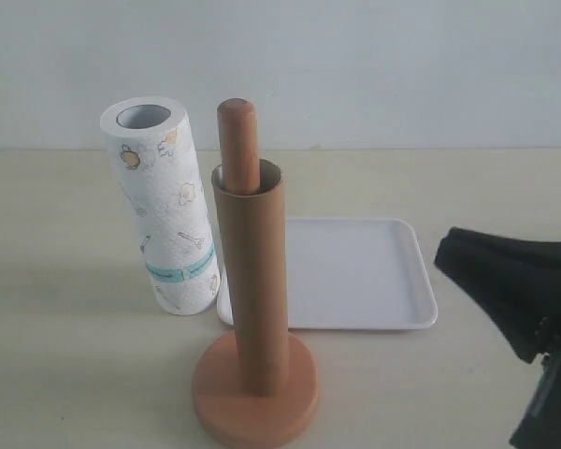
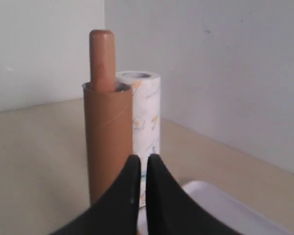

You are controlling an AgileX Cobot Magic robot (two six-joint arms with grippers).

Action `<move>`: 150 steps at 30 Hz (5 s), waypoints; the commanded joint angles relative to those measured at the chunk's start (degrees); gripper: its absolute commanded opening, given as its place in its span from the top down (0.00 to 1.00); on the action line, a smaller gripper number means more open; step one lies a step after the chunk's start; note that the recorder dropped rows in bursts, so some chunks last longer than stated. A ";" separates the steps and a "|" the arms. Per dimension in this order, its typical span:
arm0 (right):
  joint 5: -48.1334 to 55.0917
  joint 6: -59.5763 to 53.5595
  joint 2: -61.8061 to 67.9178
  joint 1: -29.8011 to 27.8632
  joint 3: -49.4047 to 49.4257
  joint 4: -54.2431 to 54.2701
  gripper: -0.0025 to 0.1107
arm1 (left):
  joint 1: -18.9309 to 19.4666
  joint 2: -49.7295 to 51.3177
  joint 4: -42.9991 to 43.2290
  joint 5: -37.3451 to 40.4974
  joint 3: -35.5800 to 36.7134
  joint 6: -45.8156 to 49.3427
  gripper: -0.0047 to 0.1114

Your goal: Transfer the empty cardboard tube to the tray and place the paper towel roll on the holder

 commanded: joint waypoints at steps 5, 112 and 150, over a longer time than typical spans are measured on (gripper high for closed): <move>-11.36 0.20 16.78 -0.39 -0.33 -3.31 0.94 | -0.10 -0.16 0.05 0.01 0.21 0.16 0.92; 4.07 -10.27 31.50 25.82 -21.09 16.88 0.98 | -0.10 -0.16 0.05 0.01 0.21 0.16 0.92; 62.63 -19.02 1.00 25.82 -46.43 16.64 0.98 | -0.10 -0.16 0.05 0.01 0.21 0.16 0.92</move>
